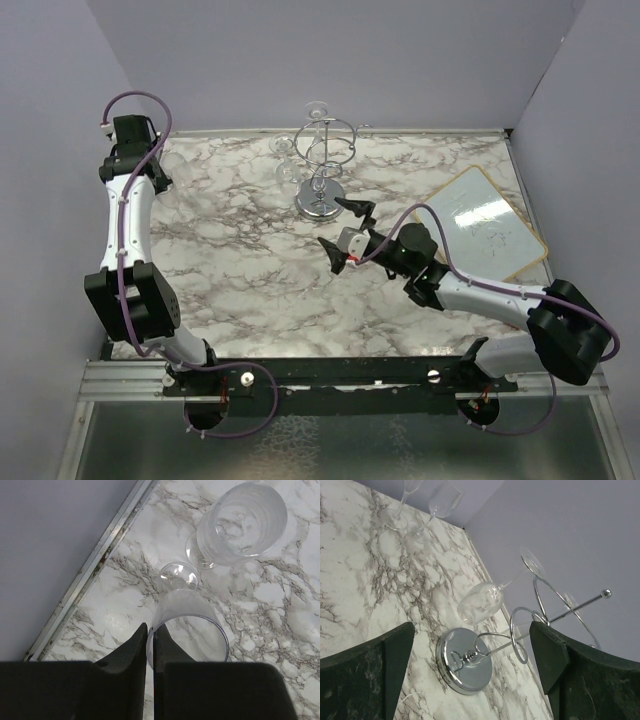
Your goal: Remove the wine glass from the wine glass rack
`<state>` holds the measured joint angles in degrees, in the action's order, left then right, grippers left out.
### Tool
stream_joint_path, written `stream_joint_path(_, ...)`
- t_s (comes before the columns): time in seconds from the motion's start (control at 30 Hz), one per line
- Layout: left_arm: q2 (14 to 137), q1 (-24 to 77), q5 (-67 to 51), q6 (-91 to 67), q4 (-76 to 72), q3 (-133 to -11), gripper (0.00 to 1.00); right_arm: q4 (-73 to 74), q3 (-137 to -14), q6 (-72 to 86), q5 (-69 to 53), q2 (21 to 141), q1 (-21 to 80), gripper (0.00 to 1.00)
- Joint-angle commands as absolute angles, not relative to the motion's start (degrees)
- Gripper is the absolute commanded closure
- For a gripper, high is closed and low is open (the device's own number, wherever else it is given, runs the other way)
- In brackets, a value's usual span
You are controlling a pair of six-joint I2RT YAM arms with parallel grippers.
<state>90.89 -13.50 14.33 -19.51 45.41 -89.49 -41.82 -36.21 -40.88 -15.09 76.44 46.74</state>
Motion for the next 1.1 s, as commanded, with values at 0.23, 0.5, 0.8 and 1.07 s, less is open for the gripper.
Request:
stream_joint_path(0.23, 92.9, -14.2, 13.3, -18.9, 47.4, -91.7, 0.87, -42.9, -36.4, -44.0, -12.4, 76.1, 49.6, 0.0)
stream_joint_path(0.5, 92.0, -14.2, 14.1, -18.1, 47.8, -92.5, 0.63, -43.3, -36.0, -44.0, -12.4, 75.8, 49.6, 0.0)
stream_joint_path(0.8, 87.5, -14.2, 13.1, -17.9, 47.9, -93.1, 0.33, -46.0, -36.0, -42.4, -9.2, 77.3, 49.6, 0.0)
stream_joint_path(1.07, 81.9, -14.2, 11.1, -17.6, 47.8, -94.5, 0.15, -45.3, -39.7, -34.0, -5.1, 81.3, 49.6, 0.0)
